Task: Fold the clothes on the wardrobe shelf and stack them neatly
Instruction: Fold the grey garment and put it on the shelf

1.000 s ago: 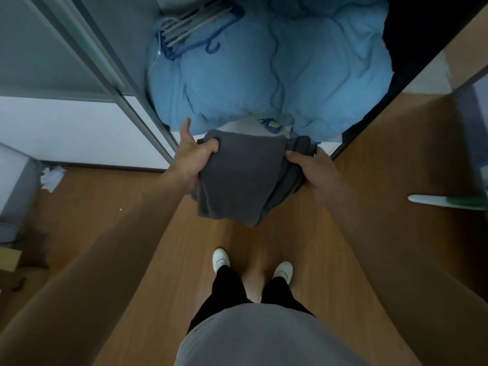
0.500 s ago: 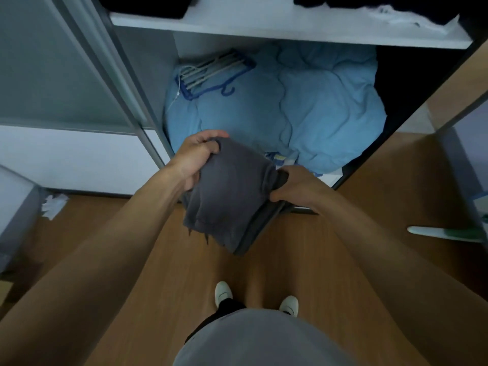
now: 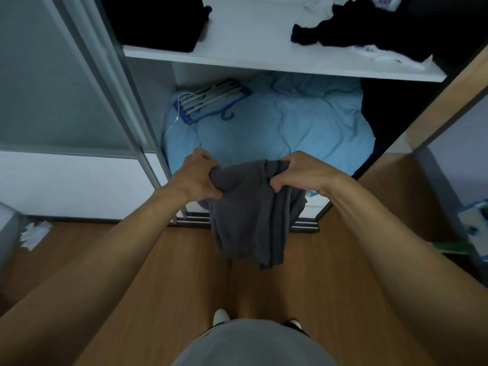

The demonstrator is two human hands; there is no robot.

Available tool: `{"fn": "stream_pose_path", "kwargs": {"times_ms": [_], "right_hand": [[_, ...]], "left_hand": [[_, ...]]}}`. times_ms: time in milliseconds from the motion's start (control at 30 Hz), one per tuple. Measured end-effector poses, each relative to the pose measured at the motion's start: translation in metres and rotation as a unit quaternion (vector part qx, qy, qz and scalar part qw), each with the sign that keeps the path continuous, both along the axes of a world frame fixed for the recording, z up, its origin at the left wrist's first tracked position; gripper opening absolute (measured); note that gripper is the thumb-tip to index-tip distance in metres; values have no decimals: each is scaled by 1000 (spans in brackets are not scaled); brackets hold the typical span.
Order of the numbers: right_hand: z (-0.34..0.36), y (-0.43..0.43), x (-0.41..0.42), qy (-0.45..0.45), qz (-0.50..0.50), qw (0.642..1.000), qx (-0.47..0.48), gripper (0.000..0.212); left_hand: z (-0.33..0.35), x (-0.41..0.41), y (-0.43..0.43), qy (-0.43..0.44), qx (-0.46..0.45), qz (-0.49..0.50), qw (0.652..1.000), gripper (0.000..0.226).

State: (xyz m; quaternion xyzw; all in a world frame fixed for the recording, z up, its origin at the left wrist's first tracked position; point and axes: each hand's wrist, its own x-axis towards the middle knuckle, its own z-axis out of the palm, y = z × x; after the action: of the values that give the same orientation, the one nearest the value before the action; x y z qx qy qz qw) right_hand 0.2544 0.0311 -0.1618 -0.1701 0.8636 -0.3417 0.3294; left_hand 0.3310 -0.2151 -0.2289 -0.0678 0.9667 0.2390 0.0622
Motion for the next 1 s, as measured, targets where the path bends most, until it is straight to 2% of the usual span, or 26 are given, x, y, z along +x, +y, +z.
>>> {"fn": "stream_pose_path", "kwargs": {"times_ms": [67,167,200,233,300,333,400,467,500,533,567,600,633,667,700,733,800,833,900,1000], "right_hand": [[7,-5,1,16,28,999,24,21],[19,-11,0,34,60,996,60,24],[22,-12,-1,41,63,995,62,24],[24,-11,-3,53,56,996,55,23],[25,-8,-8,108,5,994,34,31],[23,-7,-10,149,-44,987,36,42],[14,-1,-5,246,-175,952,47,56],[0,1,14,347,-260,901,12,38],[-7,0,23,385,-268,883,-3,26],[-13,-2,31,381,-262,887,-4,22],[-17,-5,36,324,-252,912,-16,29],[-19,-10,39,195,-249,948,-38,41],[-19,-16,38,18,-249,965,-77,56],[-16,-19,34,-159,-256,945,-129,74],[-13,-19,25,-290,-268,897,-197,89],[-9,-17,13,-373,-291,836,-278,100],[5,-12,-12,-460,-334,709,-417,114],[13,-11,-25,-474,-343,671,-456,117],[33,-14,-50,-468,-328,659,-488,108],[60,-16,-80,-402,-302,662,-556,71]], "left_hand": [[5,-6,-3,-48,19,-66,997,62],[14,-8,4,-107,125,-154,974,94],[13,-7,8,-103,144,-170,969,95],[12,-8,12,-90,156,-173,968,89],[12,-12,17,-55,193,-141,970,59],[14,-16,18,-36,216,-112,969,41],[21,-24,17,0,236,-61,970,32],[30,-31,16,24,234,-33,971,30],[35,-34,15,36,229,-28,972,29],[41,-37,14,49,223,-24,973,28],[48,-40,13,61,219,-19,974,24],[55,-43,12,76,214,-12,974,16],[64,-47,10,93,210,-6,973,13],[72,-51,8,112,211,-1,971,14],[82,-55,7,129,215,3,968,16],[92,-59,6,147,217,4,965,18],[112,-65,7,187,213,-16,959,30],[121,-66,8,208,211,-34,955,40],[136,-71,13,239,223,-82,941,56],[149,-88,16,288,199,-145,925,54]]}}
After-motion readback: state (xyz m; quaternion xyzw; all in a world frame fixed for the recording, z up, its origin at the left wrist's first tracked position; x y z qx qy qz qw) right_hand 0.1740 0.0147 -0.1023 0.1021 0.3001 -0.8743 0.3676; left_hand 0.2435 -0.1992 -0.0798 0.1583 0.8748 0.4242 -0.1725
